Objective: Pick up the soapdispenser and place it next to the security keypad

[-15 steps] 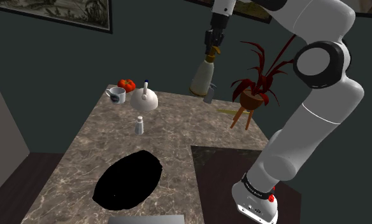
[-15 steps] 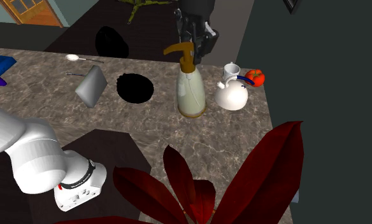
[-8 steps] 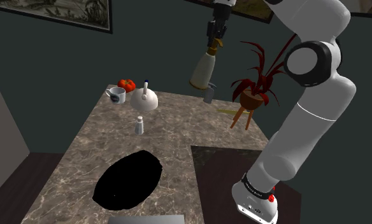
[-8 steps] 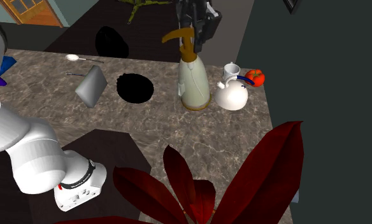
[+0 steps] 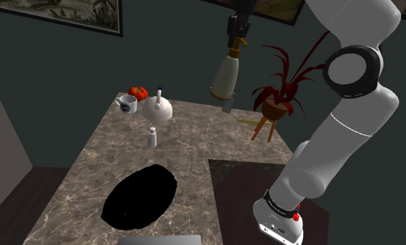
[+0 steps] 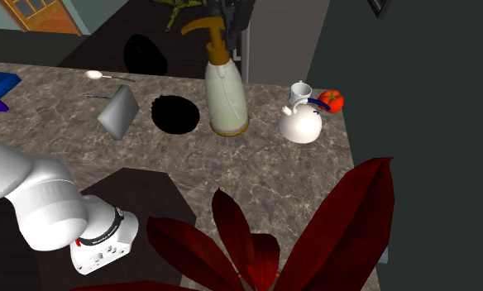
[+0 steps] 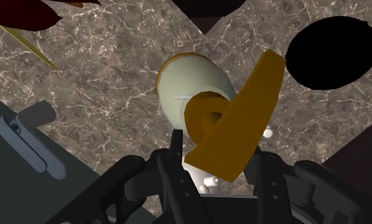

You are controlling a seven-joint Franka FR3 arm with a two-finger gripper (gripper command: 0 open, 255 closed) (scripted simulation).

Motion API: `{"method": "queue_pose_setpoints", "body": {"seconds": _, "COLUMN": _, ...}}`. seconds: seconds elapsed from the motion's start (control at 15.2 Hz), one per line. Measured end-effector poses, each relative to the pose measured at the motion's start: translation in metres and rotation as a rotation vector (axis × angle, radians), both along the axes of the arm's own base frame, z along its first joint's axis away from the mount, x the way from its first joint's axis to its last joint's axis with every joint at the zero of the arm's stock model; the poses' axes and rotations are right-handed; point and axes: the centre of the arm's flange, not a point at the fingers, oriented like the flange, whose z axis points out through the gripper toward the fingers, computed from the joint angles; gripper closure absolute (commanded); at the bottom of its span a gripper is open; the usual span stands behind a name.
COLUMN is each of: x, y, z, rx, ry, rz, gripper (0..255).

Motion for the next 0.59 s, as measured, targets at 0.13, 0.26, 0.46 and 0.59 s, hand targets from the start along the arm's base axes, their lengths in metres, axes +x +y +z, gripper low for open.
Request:
{"method": "queue_pose_setpoints", "body": {"seconds": 0.13, "x": -0.01, "y": 0.023, "z": -0.003, "rx": 0.0, "ry": 0.0, "rz": 0.0, "gripper": 255}}
{"method": "queue_pose_setpoints", "body": {"seconds": 0.26, "x": -0.024, "y": 0.048, "z": -0.004, "rx": 0.0, "ry": 0.001, "rz": 0.001, "gripper": 255}}
{"method": "queue_pose_setpoints", "body": {"seconds": 0.46, "x": -0.037, "y": 0.083, "z": -0.001, "rx": 0.0, "ry": 0.001, "rz": 0.001, "gripper": 255}}
{"method": "queue_pose_setpoints", "body": {"seconds": 0.59, "x": -0.05, "y": 0.105, "z": -0.004, "rx": 0.0, "ry": 0.0, "rz": 0.001, "gripper": 255}}
